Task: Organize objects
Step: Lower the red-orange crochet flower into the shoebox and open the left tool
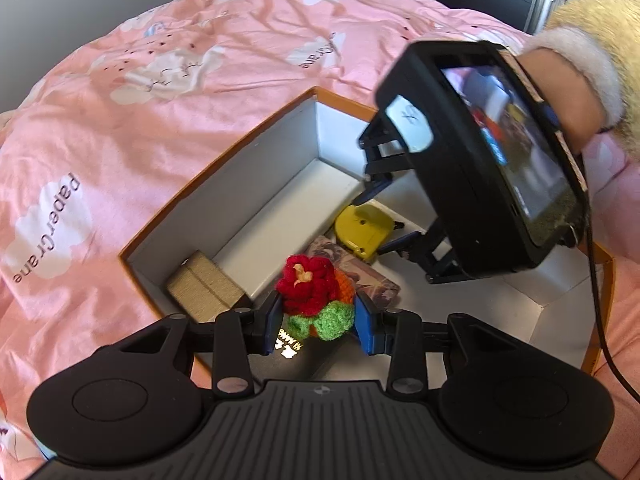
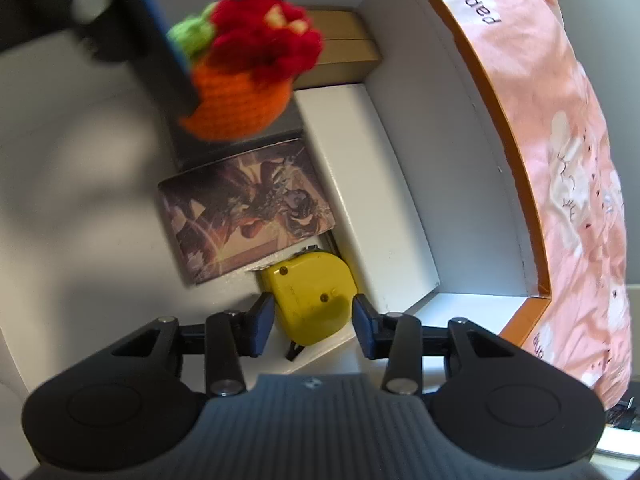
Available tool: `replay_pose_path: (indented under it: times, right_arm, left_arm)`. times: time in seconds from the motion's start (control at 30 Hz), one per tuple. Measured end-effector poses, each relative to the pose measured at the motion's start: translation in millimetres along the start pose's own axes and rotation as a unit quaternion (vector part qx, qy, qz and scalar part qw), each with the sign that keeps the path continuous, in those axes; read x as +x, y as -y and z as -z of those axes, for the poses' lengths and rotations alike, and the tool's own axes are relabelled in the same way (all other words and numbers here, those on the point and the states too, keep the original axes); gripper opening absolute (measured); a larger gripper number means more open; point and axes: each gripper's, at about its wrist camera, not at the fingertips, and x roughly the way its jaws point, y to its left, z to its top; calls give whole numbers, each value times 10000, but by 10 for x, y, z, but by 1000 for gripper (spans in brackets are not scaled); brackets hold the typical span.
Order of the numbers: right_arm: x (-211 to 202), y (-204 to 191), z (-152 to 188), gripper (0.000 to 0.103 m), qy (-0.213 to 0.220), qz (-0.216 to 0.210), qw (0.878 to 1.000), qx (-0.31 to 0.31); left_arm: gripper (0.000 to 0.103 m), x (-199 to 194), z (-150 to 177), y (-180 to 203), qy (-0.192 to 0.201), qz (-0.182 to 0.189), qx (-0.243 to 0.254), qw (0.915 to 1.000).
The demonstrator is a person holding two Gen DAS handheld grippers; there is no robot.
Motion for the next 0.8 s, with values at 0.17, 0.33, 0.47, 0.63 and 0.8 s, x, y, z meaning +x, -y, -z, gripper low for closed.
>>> replay_pose_path:
  times: [0.17, 0.33, 0.47, 0.63, 0.8]
  right_arm:
    - [-192, 65, 66, 44, 229, 58, 9997, 84]
    - [-696, 310, 242, 44, 899, 258, 9903, 1027]
    - [-899, 422, 391, 41, 1163, 492, 9730, 1933]
    - [-1003, 207, 657, 40, 1333, 687, 9565, 2504]
    - [-944, 216, 935, 40, 1381, 710, 9481, 2776]
  left_arm:
    - [43, 93, -51, 117, -19, 210, 279, 9994]
    - [43, 268, -152, 318, -55, 406, 613, 9973]
    - [43, 440, -250, 473, -68, 483, 830, 9954]
    - [43, 707, -336, 598, -283, 518, 1043, 9928]
    - [45, 888, -365, 636, -385, 380, 1157, 9918]
